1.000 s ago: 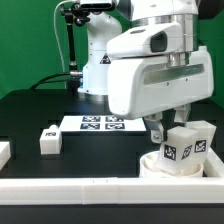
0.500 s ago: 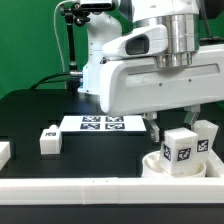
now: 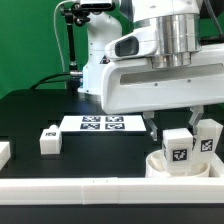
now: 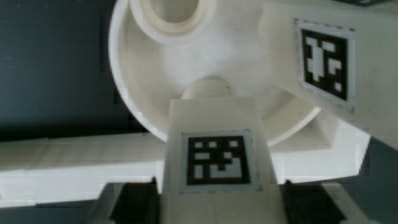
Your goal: Assemble stool
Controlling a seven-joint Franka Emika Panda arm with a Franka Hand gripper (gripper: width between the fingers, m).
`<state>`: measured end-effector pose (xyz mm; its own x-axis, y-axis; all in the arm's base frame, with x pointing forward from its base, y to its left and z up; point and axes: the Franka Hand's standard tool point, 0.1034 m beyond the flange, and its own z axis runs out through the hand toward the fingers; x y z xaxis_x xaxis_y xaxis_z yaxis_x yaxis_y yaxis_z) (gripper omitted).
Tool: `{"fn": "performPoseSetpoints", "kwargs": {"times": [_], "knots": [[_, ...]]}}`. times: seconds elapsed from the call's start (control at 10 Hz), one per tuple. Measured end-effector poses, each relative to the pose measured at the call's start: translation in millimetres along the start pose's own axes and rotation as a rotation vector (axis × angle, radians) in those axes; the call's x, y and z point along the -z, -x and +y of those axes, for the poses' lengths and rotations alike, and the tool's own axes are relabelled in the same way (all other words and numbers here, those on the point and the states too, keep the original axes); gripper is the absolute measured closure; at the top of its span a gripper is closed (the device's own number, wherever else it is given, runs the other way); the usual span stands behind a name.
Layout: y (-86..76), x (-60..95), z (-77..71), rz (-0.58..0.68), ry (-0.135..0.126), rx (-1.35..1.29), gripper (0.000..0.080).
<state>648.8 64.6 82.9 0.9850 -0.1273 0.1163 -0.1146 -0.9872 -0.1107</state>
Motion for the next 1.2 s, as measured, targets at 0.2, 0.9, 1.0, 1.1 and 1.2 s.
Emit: {"fn": "performPoseSetpoints", "kwargs": {"times": [0.2,0.9,1.0,1.1,1.2], "knots": [[0.0,0.1,-0.7,-0.001,-0.006,-0.132,0.0462],[8.4,-2.9,-27.0,-0.015,-0.024,-0.719,0.0462],[10.9,-4.0,-31.9,-0.022,-0.024,-0.831,0.0462],[12.9,-4.6,-36.4,-0.029,-0.027,-0.918,0.0462],[15.0,-5.6,-40.7,-0.041,-0.033,-1.002,0.0462]]}}
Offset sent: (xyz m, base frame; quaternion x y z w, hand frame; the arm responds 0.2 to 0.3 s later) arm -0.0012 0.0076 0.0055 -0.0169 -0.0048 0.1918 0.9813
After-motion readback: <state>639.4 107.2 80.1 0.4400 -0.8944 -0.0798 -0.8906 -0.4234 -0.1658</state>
